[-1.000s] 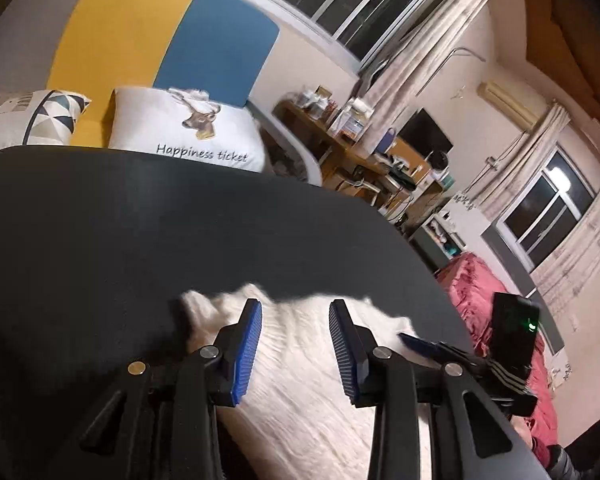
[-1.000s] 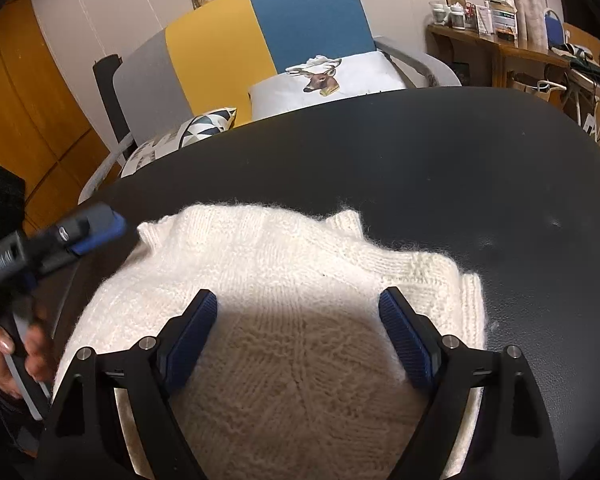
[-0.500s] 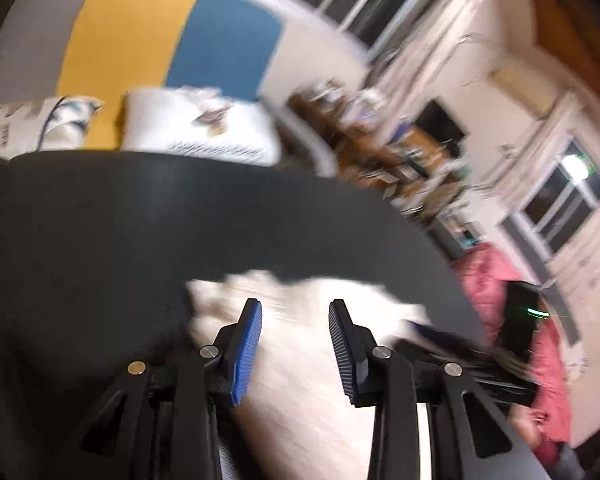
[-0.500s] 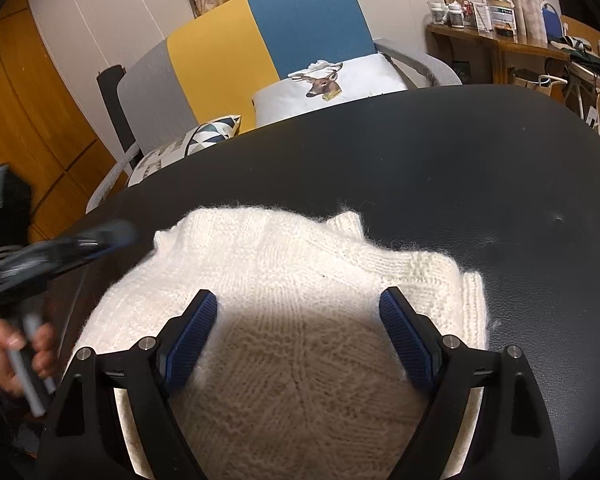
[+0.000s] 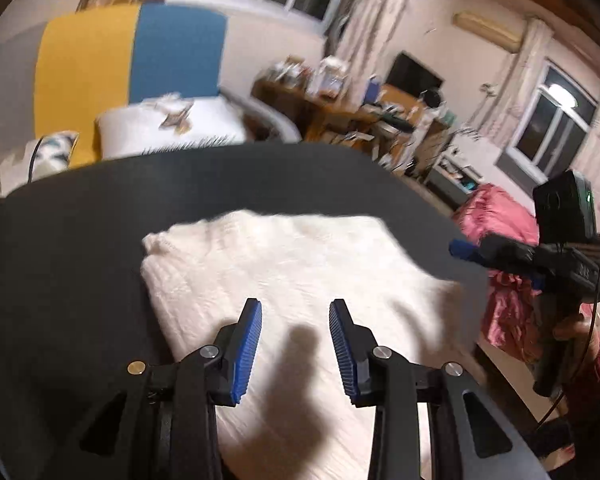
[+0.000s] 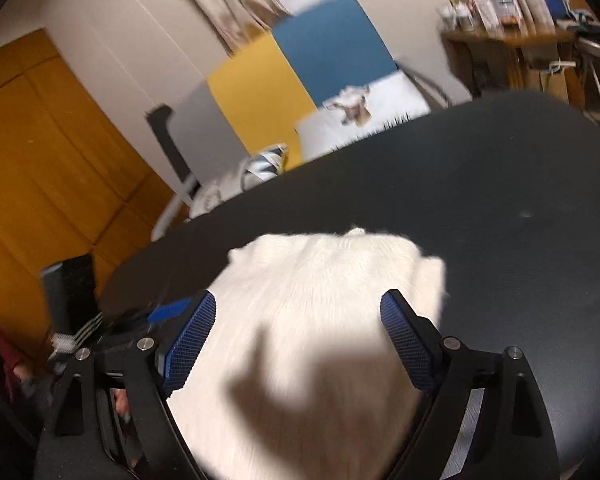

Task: Fold clothes

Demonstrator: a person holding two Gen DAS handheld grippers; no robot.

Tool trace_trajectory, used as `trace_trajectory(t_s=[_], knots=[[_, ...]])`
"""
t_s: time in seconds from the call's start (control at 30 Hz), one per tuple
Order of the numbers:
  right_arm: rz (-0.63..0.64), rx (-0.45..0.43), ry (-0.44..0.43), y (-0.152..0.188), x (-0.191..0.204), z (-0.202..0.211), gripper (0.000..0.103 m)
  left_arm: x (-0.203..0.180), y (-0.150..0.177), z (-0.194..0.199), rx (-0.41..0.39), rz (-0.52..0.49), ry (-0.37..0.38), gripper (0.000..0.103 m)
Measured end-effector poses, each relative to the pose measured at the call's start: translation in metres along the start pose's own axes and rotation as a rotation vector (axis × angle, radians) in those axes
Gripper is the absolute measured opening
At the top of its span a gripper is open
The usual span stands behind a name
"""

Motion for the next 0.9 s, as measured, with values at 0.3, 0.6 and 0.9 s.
trace_trajectory(t_s=[0.3, 0.6, 0.9], knots=[[0.067, 0.085, -0.164, 0.092, 0.045, 0.025, 0.087, -0.026, 0.042, -0.016, 0.009, -0.167, -0.087, 0.036], [0.097, 0.093, -0.099, 0.106, 0.04, 0.01, 0.087, -0.063, 0.012, -0.014, 0.067, -0.227, 0.04, 0.036], [0.199, 0.057, -0.131, 0.102, 0.051, 0.012, 0.087, -0.117, -0.01, -0.096, 0.319, -0.399, 0.115, 0.035]])
Point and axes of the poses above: each gripper's, at about its wrist camera, not at the fingertips, and z roughly against the way its jaws point, x to its left, y to its underside, the point moved 1 cm from there along -z, roughly the way its jaws point, and after that the axes turned 11 degrees about z, right-handed, at the moved point
